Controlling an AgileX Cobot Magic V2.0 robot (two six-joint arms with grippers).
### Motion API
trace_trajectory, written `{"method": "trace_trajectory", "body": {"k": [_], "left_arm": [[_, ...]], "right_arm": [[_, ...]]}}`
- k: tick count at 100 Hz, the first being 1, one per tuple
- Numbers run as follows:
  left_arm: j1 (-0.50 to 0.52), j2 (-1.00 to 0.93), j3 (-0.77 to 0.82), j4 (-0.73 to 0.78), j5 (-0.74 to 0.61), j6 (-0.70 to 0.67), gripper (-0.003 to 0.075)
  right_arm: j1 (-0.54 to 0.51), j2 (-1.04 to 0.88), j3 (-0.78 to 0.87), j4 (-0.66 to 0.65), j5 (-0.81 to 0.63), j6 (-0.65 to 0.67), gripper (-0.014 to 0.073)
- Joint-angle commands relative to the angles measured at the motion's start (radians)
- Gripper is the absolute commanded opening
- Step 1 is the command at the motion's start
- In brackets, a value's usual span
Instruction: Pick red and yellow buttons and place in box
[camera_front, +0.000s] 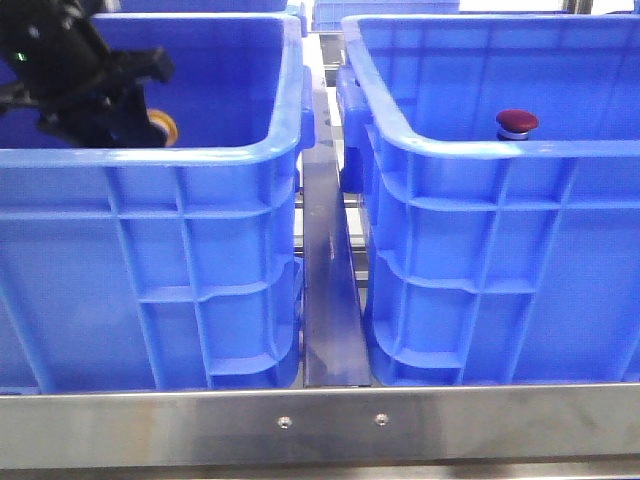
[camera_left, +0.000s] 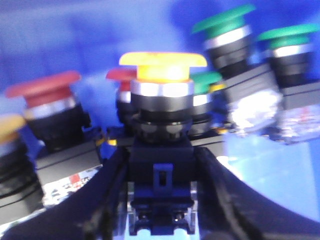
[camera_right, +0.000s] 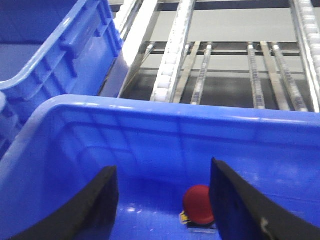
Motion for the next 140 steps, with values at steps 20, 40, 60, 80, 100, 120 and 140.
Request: {"method": "trace_trajectory", "body": {"k": [20,40,60,80,100,120,140], "left_arm": [[-0.081,-0.21,-0.003,-0.025,-0.027,0.059,0.0097],[-0.184,-0.308,0.025,-0.025,-0.021,0.098,0.0097],[-0.315,-0.356,0.025,-0.025,-0.015,0.1,0.0097],[-0.445,-0.361,0.025,-0.025,-0.009,0.101,0.0097],[-0.514,-0.361,0.025,-0.025,-0.011,0.101,0.0097],[-0.52,-0.361,0.025,-0.025,-0.011,0.101,0.0097],[-0.52,-0.361,0.025,-0.025,-0.011,0.101,0.0097]], "right_arm": [[-0.005,-0.047,-0.025,0.0,0.151,0.019,0.0436],[-0.005,-0.089,-0.025,0.065,0.314,0.069,0.0436],[-0.005,-0.09,-0.025,0.247,0.515,0.078,0.0492],[-0.005,-0.08,-0.025,0.303,0.656,0.135,0.0645],[-0.004,-0.038,-0.025,0.303,0.78,0.23,0.0643],[-0.004,0.009,-0.025,0.299,0.828,0.272,0.0643],[-0.004,0.042,-0.025,0.291,0.887,0.274,0.0643]]}}
